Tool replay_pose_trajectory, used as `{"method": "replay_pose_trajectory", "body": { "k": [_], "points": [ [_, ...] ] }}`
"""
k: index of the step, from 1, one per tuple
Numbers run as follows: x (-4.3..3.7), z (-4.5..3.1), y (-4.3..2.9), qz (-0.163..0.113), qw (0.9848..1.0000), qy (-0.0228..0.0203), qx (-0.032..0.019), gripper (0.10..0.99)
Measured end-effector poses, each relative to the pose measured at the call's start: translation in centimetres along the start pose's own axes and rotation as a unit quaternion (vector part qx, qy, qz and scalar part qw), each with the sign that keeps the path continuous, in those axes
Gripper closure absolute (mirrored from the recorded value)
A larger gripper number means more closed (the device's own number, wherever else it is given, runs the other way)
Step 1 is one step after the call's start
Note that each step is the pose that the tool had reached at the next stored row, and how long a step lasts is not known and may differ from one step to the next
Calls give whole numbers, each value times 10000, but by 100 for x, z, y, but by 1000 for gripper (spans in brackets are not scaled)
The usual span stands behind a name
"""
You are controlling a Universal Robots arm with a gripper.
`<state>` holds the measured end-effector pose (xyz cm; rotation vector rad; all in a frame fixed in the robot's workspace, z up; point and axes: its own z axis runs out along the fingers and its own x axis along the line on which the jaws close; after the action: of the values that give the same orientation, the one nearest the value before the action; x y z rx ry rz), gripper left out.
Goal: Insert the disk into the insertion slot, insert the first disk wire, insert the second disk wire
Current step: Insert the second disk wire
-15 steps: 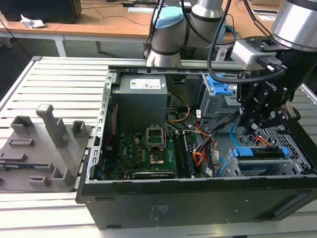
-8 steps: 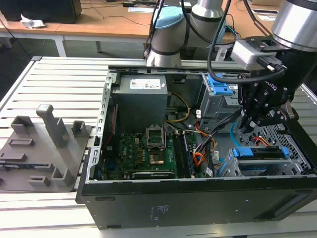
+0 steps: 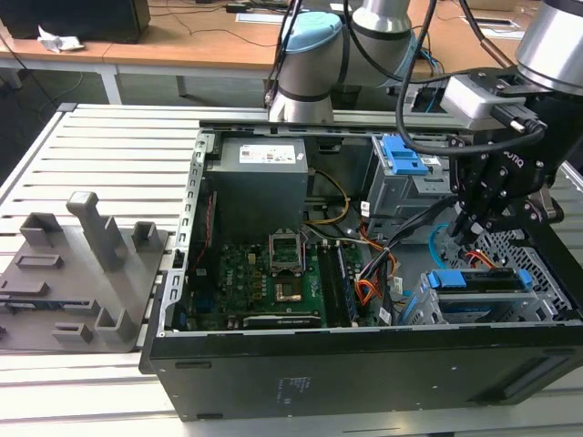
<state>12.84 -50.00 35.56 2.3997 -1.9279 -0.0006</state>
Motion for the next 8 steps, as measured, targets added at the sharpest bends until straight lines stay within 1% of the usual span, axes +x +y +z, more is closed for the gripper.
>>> {"method": "replay_pose_trajectory", "body": {
  "k": [1, 2, 3, 6, 8],
  "points": [
    [84, 12, 13, 4, 10000, 0, -1, 925],
    [187, 34, 16, 11, 10000, 0, -1, 925],
    [222, 49, 11, 33, 10000, -2, -1, 925],
    [255, 61, 15, 138, 9999, -6, -6, 925],
    [260, 67, 16, 229, 9997, -12, -9, 925]
  ]
}}
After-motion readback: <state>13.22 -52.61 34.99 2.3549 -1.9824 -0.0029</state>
